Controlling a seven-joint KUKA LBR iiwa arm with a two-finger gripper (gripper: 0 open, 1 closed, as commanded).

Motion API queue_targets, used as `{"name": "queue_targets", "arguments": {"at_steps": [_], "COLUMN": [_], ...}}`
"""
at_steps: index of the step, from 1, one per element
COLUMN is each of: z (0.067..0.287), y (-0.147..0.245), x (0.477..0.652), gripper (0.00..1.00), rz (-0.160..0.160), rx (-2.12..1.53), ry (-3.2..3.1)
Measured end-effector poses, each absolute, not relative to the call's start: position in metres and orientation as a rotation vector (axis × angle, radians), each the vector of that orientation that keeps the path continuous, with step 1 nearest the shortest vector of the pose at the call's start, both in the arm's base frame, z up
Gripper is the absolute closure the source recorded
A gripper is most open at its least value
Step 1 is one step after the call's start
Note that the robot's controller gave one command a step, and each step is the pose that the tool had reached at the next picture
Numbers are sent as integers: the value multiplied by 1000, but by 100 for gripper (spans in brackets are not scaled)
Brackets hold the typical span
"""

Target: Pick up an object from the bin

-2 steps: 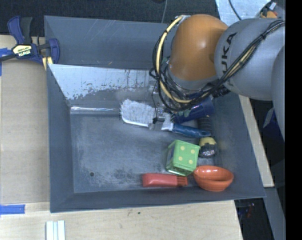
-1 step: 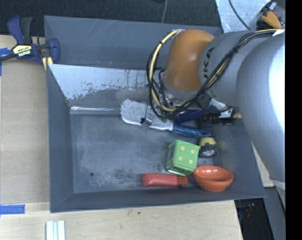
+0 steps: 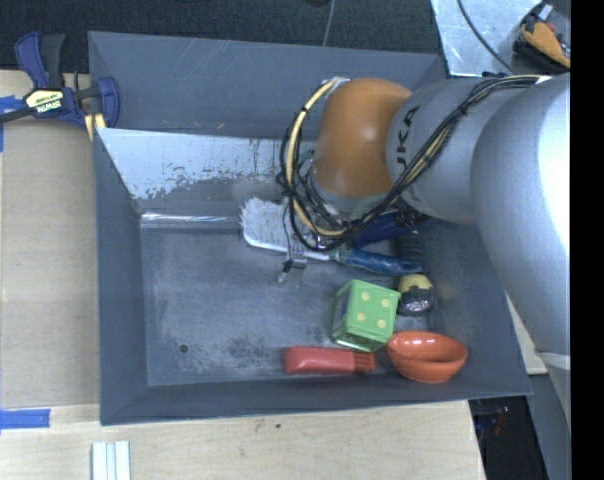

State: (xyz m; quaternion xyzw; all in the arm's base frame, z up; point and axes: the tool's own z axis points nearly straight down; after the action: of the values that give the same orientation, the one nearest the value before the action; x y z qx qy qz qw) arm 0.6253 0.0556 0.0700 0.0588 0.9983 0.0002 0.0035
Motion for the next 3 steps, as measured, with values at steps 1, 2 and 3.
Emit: {"name": "queue_targets", "arguments": {"at_steps": [1, 2, 3], "z": [74, 74, 84], "y": [57, 57, 56], "x": [629, 629, 627], "gripper": [100, 100, 100], "rz": [14, 13, 11], "rx": [1034, 1034, 1034], "ry": [2950, 2950, 2952]}}
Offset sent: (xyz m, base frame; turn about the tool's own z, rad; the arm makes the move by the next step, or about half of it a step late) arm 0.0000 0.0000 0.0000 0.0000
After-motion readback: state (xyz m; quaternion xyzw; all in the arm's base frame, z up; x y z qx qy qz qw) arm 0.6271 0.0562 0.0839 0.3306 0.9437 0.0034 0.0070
